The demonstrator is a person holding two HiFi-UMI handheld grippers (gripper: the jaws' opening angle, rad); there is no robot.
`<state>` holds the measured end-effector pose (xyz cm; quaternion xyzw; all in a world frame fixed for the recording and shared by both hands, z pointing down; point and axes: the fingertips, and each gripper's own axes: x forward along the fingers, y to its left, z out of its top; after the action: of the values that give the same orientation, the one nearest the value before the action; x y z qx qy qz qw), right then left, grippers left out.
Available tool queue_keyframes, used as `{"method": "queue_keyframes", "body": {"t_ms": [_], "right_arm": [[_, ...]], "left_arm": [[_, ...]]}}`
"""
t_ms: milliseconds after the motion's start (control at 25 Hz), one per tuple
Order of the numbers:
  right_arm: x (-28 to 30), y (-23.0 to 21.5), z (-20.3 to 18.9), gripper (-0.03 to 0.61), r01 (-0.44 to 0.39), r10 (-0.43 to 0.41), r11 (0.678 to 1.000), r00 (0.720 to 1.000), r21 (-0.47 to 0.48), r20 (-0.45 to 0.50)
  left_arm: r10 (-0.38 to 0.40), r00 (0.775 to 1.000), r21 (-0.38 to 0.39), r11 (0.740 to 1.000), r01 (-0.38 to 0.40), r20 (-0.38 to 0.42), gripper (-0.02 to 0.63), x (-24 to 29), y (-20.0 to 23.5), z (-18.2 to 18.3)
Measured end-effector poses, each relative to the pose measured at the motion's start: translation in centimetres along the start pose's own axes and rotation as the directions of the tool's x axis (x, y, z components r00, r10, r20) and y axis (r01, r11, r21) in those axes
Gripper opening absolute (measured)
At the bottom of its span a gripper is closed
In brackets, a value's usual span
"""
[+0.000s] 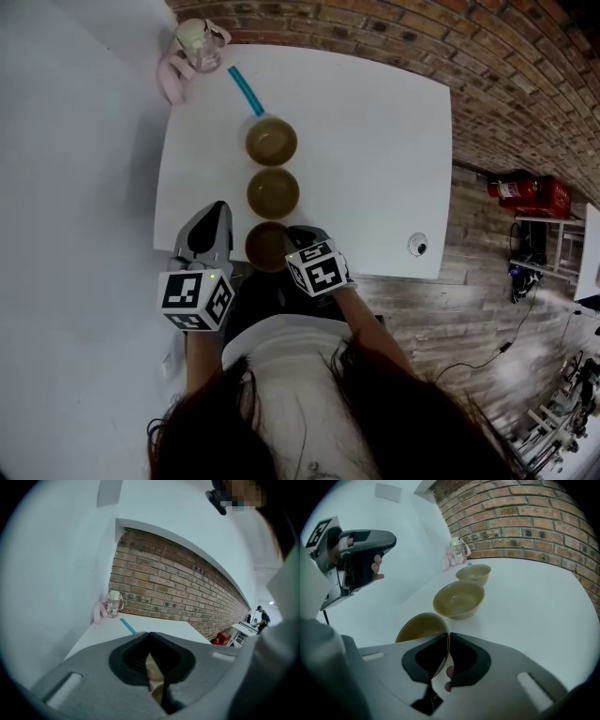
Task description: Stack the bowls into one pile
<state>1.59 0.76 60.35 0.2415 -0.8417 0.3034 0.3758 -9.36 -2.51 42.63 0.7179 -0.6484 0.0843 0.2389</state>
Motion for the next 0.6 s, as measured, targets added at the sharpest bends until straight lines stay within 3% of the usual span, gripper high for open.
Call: {"method": "queue_keyframes", "body": {"t_ms": [600], "right_arm": [[-0.3,1.1,0.7,0.023,-0.069,0.067,0.996,0.997,-0.059,-0.032]], "left_arm": [[0.071,0.997,-0.031,0.997,-0.069,0.037,0.003,-1.5,1.3,0.8]]}}
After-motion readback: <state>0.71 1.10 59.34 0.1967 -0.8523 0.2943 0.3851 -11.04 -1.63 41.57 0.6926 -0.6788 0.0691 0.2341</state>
